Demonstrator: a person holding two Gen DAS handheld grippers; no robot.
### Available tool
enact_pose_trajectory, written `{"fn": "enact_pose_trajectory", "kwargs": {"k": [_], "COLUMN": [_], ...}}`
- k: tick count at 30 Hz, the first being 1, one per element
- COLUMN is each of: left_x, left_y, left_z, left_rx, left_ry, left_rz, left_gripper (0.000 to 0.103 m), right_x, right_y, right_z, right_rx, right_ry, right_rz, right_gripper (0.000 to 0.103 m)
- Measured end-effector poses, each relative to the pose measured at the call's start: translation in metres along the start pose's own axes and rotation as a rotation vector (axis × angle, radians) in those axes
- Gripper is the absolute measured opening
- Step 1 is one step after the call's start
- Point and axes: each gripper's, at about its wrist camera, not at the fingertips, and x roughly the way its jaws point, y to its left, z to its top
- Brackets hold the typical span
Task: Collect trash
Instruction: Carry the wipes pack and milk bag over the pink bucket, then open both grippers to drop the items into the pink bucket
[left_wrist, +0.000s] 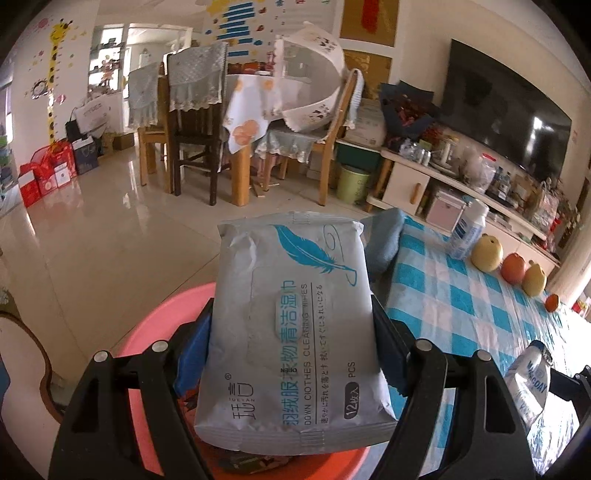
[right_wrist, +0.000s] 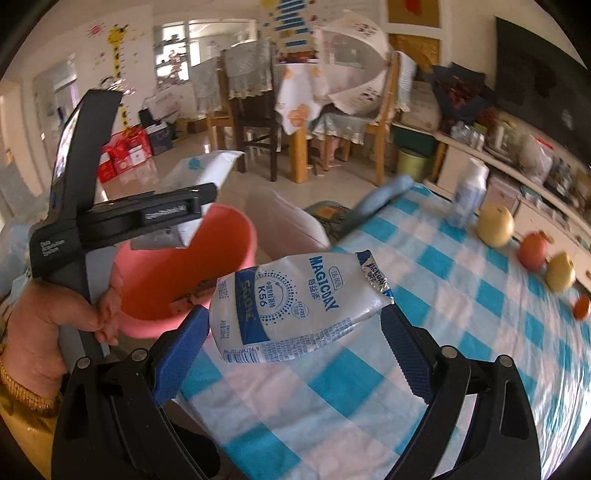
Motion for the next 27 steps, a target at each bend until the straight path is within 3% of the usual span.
{"fn": "enact_pose_trajectory", "kwargs": {"k": [16,23,27], "left_x": [0.009,0.018,0.025], "left_y": [0.071,0.077,0.073], "left_z": [0.007,0.007,0.005], "left_rx": [-0.155,-0.167,-0.144], "left_ry": [0.019,0.051,0.079], "left_rz": [0.046,0.046,0.058], "left_gripper": [0.077,0.077,0.082], "right_x": [0.061,0.106,0.111], "right_y": [0.079,0.105,0.109], "right_z": [0.034,0.023,0.012], "right_rx": [-0.212,-0.366,-0.388], "right_ry": [0.036,0.128,0.139], "right_rz": [0.062,0.048,0.091], "right_gripper": [0.093,0.093,0.096]}}
